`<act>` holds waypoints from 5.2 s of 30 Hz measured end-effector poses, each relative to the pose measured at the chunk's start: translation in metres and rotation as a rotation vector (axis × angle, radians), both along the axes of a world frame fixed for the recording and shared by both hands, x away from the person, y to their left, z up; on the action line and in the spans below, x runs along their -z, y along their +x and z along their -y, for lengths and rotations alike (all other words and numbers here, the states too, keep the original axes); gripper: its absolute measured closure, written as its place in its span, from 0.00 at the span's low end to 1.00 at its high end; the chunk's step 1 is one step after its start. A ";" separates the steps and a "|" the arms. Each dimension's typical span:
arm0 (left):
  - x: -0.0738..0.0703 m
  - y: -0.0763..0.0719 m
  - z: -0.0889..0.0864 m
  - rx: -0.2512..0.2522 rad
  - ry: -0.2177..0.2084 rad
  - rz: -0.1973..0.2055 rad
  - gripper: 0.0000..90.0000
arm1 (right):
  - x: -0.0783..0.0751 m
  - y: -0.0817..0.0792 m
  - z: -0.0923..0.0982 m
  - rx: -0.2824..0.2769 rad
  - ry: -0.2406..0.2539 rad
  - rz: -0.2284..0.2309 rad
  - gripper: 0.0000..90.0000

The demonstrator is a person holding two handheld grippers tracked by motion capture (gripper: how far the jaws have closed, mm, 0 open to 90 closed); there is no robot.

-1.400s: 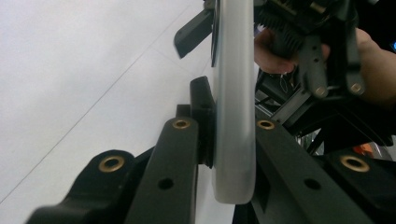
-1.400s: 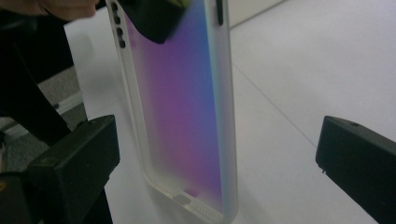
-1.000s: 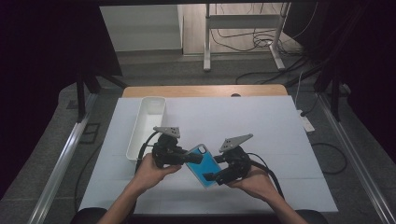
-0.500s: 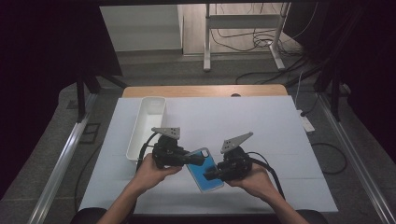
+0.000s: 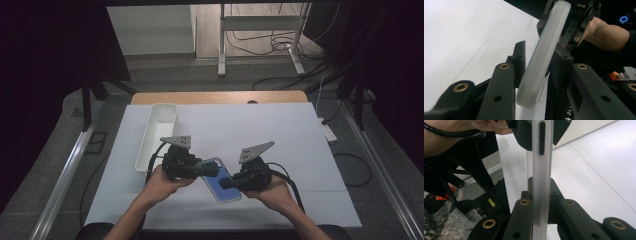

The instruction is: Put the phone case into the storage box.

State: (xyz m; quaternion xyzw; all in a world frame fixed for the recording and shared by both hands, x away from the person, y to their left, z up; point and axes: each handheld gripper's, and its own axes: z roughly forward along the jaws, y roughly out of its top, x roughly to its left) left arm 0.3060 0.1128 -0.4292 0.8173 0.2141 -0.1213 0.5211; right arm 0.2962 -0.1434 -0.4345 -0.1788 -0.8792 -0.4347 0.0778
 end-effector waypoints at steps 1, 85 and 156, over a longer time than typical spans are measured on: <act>0.000 0.000 0.000 -0.003 0.004 0.004 0.75 | 0.000 0.000 0.000 0.000 0.000 0.000 0.95; -0.012 -0.020 0.014 -0.330 0.188 0.128 0.98 | 0.000 -0.011 -0.006 0.219 -0.011 0.185 0.73; -0.022 0.012 -0.028 -0.468 0.282 0.127 0.98 | 0.003 -0.011 0.050 0.330 -0.098 0.195 0.01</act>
